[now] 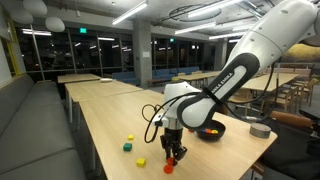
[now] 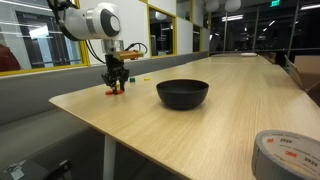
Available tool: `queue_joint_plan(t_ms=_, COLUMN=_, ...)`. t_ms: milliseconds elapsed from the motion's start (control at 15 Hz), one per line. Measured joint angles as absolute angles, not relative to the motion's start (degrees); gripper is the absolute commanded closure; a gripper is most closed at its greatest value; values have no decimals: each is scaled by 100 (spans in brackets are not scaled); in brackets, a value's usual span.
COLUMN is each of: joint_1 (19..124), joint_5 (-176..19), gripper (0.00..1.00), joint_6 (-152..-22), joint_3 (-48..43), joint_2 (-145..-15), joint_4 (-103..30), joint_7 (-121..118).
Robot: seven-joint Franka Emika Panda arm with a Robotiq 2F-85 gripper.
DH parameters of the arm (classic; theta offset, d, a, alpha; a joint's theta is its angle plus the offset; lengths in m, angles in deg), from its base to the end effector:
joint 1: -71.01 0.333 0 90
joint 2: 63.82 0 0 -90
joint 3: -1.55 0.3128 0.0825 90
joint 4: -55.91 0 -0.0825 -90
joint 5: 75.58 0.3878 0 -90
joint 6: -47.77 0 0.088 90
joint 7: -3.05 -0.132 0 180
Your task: Pick up the orange objects from the table and put them in the bowl
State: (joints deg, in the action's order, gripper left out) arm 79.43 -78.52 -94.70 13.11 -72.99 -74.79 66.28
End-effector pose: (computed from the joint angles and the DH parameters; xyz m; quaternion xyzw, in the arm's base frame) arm 0.5059 0.1844 0.2592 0.7352 0.6774 0.0228 0.0092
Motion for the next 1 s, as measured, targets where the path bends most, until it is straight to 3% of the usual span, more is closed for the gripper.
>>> queue_joint_plan(t_ms=1000, joint_1=7599, joint_5=-7961, gripper=80, joint_6=-8456, joint_3=572, joint_2=-5464, joint_4=-7728, joint_7=6138)
